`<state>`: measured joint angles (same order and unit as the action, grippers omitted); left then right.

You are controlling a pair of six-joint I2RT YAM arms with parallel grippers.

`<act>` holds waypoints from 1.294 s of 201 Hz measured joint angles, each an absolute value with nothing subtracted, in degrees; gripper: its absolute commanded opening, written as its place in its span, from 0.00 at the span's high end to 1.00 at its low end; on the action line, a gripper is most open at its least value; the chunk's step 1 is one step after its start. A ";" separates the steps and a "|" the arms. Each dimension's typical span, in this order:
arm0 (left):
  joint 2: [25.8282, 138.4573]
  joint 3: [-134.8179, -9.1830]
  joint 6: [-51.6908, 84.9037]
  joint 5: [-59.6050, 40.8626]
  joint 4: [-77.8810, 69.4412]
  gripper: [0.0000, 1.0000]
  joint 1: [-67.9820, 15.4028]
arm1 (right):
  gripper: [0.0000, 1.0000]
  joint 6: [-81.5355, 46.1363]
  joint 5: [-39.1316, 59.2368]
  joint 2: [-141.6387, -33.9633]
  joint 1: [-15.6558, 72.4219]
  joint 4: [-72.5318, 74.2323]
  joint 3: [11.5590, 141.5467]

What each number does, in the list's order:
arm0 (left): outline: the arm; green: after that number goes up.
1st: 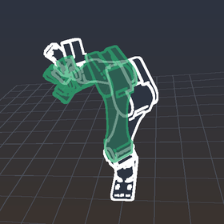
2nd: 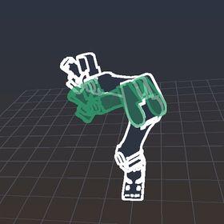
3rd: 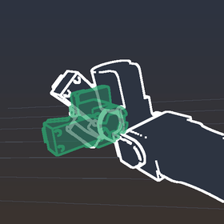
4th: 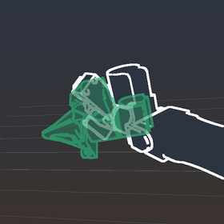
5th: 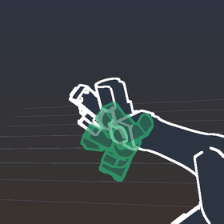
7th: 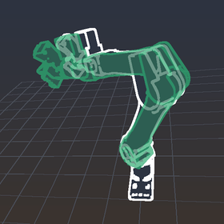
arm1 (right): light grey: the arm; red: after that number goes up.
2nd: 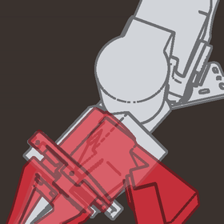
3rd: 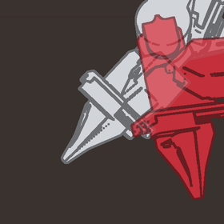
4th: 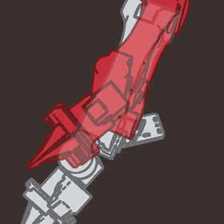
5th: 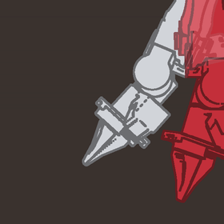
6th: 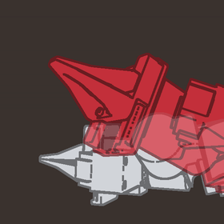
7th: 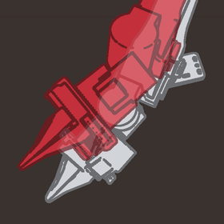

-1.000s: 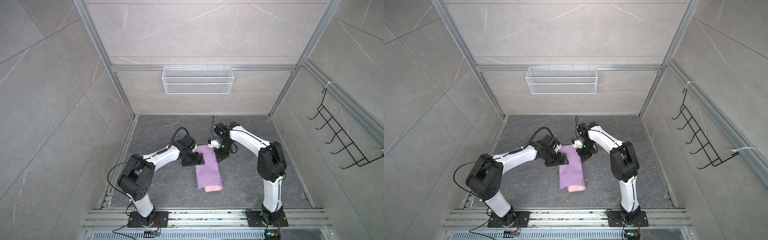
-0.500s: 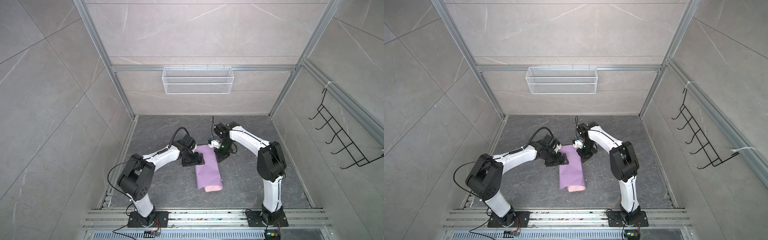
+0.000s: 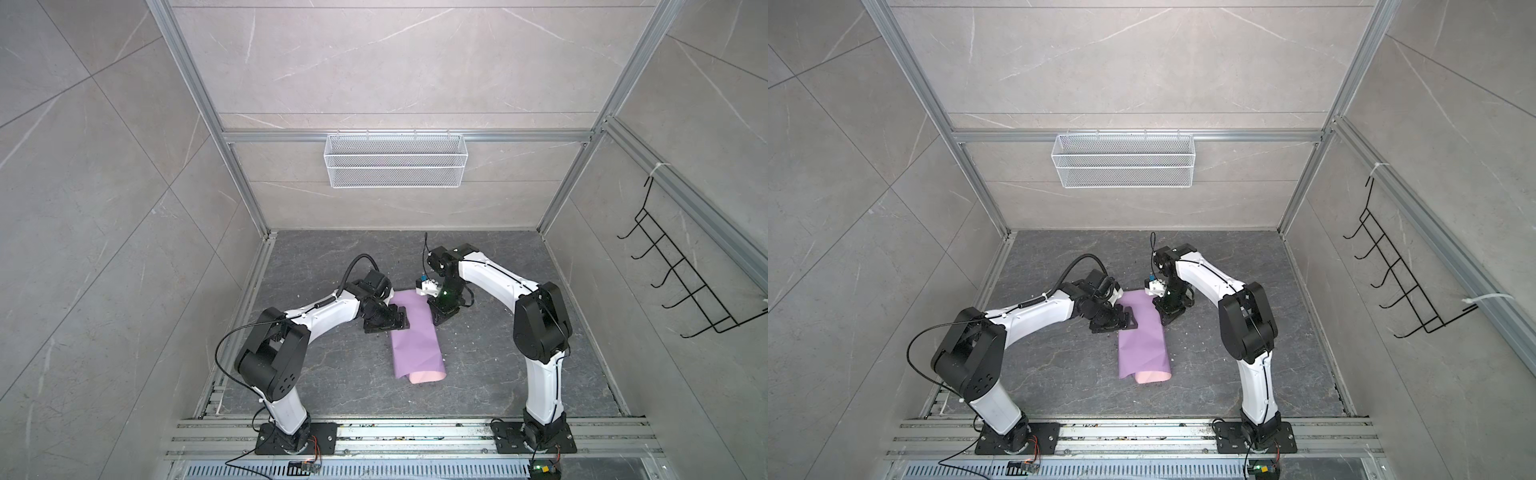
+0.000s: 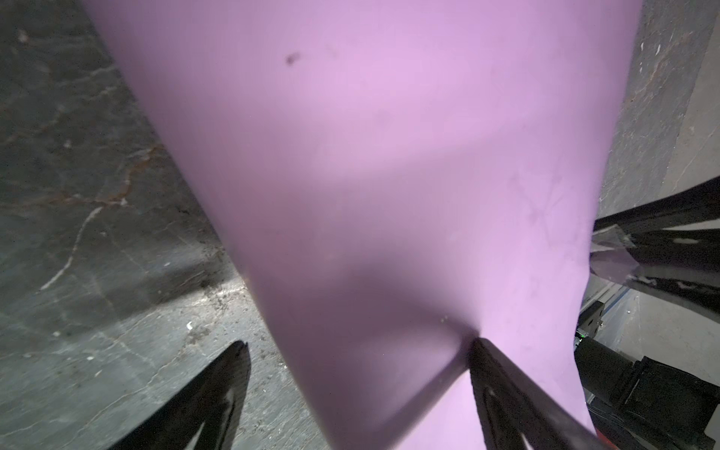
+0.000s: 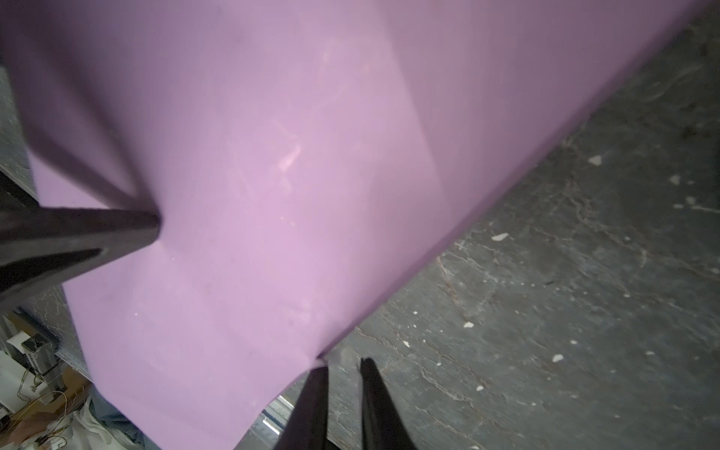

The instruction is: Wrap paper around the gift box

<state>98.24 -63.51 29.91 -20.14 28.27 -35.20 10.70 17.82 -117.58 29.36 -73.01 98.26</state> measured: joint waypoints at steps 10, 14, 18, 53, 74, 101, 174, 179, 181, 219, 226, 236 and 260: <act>98.24 -63.53 29.91 -20.14 28.27 0.11 -35.20 | 0.78 10.63 17.80 -117.58 29.34 -73.01 98.26; 98.24 -63.53 29.91 -20.14 28.27 0.11 -35.22 | 0.77 10.61 17.78 -117.58 29.34 -73.01 98.26; 98.24 -63.51 29.91 -20.14 28.29 0.11 -35.20 | 0.77 10.55 17.78 -117.58 29.34 -73.03 98.26; 98.24 -63.53 29.91 -20.12 28.27 0.11 -35.20 | 0.75 10.52 17.76 -117.58 29.34 -73.03 98.26; 98.24 -63.53 29.89 -20.12 28.27 0.11 -35.20 | 0.75 10.46 17.78 -117.58 29.34 -73.03 98.26; 98.24 -63.53 29.89 -20.12 28.27 0.11 -35.20 | 0.73 10.09 18.00 -117.62 29.34 -73.03 98.41; 98.24 -63.51 29.89 -20.12 28.27 0.11 -35.20 | 0.72 9.65 18.85 -117.89 29.58 -72.20 99.68; 98.21 -63.51 29.87 -20.12 28.27 0.11 -35.22 | 0.72 9.63 18.85 -117.95 29.63 -72.20 99.70; 98.24 -63.51 29.87 -20.12 28.27 0.11 -35.20 | 0.72 9.63 18.85 -117.99 29.63 -72.20 99.72; 98.21 -63.42 29.87 -20.12 28.21 0.11 -35.22 | 0.71 9.17 18.85 -118.85 29.67 -72.16 99.77; 98.21 -63.42 29.87 -20.12 28.18 0.11 -35.20 | 0.71 8.99 18.83 -118.85 29.67 -72.14 99.79; 98.19 -63.42 29.87 -20.10 28.18 0.11 -35.22 | 0.71 8.78 18.81 -118.87 29.67 -72.18 99.88; 98.19 -63.42 29.87 -20.12 28.18 0.11 -35.22 | 0.70 8.54 18.65 -119.00 29.67 -72.16 99.98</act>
<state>98.19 -63.42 29.87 -20.12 28.18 -35.22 8.54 18.65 -119.00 29.67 -72.16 99.98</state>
